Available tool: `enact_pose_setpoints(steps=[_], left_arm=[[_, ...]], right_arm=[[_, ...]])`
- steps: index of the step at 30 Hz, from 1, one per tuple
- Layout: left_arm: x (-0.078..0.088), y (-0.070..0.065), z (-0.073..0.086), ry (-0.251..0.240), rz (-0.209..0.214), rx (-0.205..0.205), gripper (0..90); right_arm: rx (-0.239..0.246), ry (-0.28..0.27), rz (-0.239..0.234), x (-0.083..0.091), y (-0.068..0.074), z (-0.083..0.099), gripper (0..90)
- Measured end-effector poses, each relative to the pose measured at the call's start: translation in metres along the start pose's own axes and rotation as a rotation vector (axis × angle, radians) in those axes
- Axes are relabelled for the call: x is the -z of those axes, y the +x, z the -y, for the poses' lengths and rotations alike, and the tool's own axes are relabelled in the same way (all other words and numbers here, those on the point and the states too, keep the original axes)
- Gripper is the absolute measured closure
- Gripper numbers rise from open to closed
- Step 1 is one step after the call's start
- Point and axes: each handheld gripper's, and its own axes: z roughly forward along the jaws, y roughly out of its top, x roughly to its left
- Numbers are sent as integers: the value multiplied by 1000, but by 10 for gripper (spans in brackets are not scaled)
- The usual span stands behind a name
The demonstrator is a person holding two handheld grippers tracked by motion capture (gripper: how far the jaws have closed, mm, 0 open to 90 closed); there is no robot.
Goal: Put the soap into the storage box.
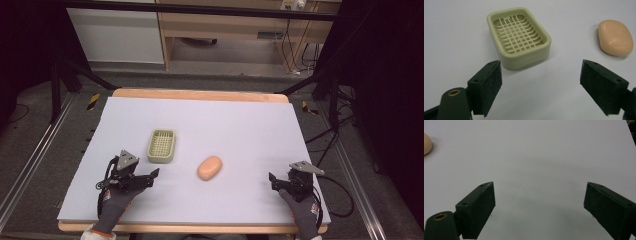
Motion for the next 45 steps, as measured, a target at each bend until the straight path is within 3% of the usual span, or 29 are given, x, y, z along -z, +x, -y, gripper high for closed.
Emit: enact_pose_setpoints(steps=[9,21,45], left_arm=[[2,-1,-9,-1,10,-19,184],[2,-3,-24,-25,36,-16,199],[-21,-34,-45,19,109,-76,204]], right_arm=[[-5,-4,1,1,1,-1,99],[-7,-6,7,2,1,-1,95],[-5,-6,10,3,2,-2,94]])
